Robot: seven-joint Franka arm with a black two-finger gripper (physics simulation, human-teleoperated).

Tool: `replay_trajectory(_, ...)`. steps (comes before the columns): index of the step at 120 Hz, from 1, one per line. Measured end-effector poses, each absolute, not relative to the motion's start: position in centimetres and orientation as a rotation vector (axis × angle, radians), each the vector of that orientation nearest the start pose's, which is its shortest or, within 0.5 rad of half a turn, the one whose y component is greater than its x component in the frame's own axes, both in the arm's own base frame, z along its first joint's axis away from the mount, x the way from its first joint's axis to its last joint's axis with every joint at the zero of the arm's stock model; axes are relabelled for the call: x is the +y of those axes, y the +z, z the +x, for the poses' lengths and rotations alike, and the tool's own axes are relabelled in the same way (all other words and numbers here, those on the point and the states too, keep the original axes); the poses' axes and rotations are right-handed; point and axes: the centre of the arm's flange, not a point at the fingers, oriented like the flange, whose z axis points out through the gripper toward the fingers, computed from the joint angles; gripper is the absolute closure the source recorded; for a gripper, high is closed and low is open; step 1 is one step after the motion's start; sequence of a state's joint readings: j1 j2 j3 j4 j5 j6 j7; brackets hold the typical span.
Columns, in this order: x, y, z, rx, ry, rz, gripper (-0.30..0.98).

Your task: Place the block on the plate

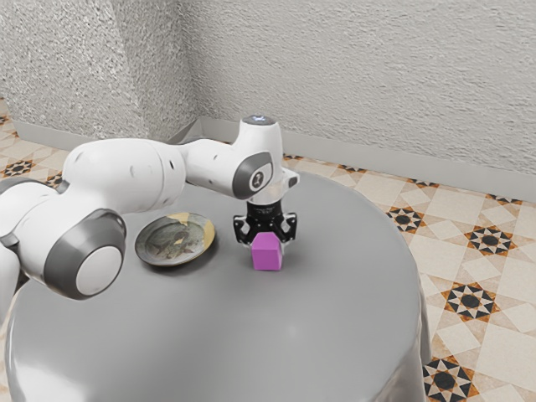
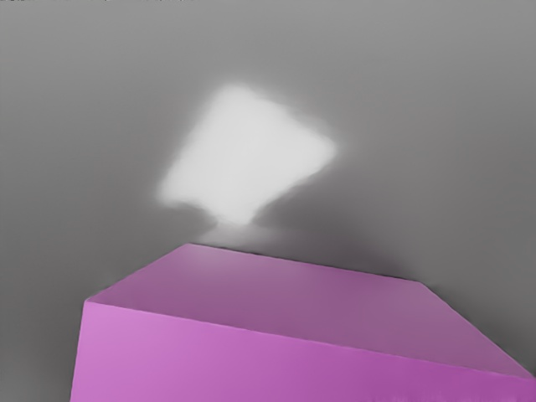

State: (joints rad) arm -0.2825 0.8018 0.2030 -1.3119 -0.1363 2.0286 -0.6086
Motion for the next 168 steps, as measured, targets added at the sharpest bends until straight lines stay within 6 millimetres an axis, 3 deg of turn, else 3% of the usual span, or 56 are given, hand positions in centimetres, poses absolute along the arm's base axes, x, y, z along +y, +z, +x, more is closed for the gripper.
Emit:
replay_trajectory(33,-9.8,27.9,72.9,-0.788,0.067,-3.000,0.26)
replay_trajectory(45,-8.3,29.4,72.5,-0.816,0.065,-3.002,0.27)
replay_trajectory(57,-4.3,31.4,71.7,-0.898,0.069,-2.993,0.27)
replay_trajectory(75,4.3,32.8,69.6,-1.076,0.094,-2.946,0.27)
replay_trajectory(90,11.1,32.0,67.8,-1.220,0.124,-2.891,0.27)
replay_trajectory(99,13.2,30.5,66.8,-1.265,0.152,-2.867,0.27)
replay_trajectory(111,13.6,29.6,66.7,-1.273,0.145,-2.865,0.26)
replay_trajectory(129,13.6,30.2,67.0,-1.271,0.102,-2.877,0.13)
replay_trajectory(148,11.9,35.5,65.4,-1.217,0.018,-2.930,0.06)
replay_trajectory(168,8.1,40.7,60.1,-1.023,0.002,-3.024,0.03)
